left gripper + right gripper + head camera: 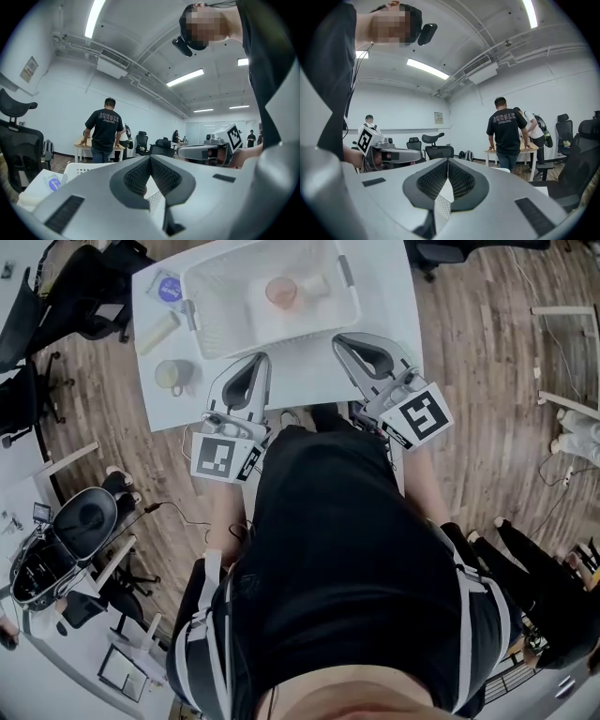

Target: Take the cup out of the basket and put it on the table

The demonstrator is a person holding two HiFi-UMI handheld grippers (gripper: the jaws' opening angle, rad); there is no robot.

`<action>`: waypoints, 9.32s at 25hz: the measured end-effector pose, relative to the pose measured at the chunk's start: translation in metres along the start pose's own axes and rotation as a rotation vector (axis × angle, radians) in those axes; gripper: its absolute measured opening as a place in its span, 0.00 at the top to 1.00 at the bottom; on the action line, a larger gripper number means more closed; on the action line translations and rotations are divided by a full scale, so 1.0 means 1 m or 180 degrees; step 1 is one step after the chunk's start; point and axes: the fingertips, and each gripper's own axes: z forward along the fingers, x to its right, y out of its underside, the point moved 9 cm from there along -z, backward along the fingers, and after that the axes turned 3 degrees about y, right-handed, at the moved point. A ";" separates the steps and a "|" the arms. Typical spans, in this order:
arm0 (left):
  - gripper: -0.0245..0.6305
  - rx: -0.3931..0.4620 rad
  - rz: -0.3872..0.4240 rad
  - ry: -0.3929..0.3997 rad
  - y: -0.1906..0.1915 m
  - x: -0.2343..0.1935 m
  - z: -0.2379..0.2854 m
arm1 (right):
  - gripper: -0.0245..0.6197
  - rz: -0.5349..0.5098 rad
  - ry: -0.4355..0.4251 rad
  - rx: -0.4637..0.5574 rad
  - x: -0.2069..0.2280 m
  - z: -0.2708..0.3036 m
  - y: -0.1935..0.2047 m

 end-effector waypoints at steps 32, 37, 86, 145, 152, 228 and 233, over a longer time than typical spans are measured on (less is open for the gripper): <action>0.87 -0.0599 0.0387 0.0694 0.002 -0.121 0.118 | 0.93 0.0099 0.0517 -0.0135 0.032 0.015 0.001; 0.81 -0.0910 0.0541 0.0939 0.017 -0.132 0.148 | 0.93 0.0103 0.0615 -0.0143 0.031 0.009 0.000; 0.91 -0.2740 0.1234 0.1796 0.163 -0.130 0.213 | 0.93 0.0169 0.0814 -0.0238 0.049 -0.016 -0.002; 0.91 -0.1305 0.1349 0.1796 0.004 0.001 -0.024 | 0.93 -0.0112 0.0660 0.0053 -0.052 -0.027 -0.010; 0.91 -0.1316 0.1296 0.1684 0.021 0.022 -0.047 | 0.93 -0.0089 0.0648 0.0100 -0.083 -0.060 0.002; 0.93 -0.0187 0.0413 0.0517 0.031 0.107 -0.121 | 0.93 0.0053 0.0373 0.0078 -0.148 -0.134 0.026; 0.93 -0.0092 0.0354 0.0445 0.022 0.113 -0.139 | 0.93 0.0051 0.0242 0.0078 -0.156 -0.123 0.025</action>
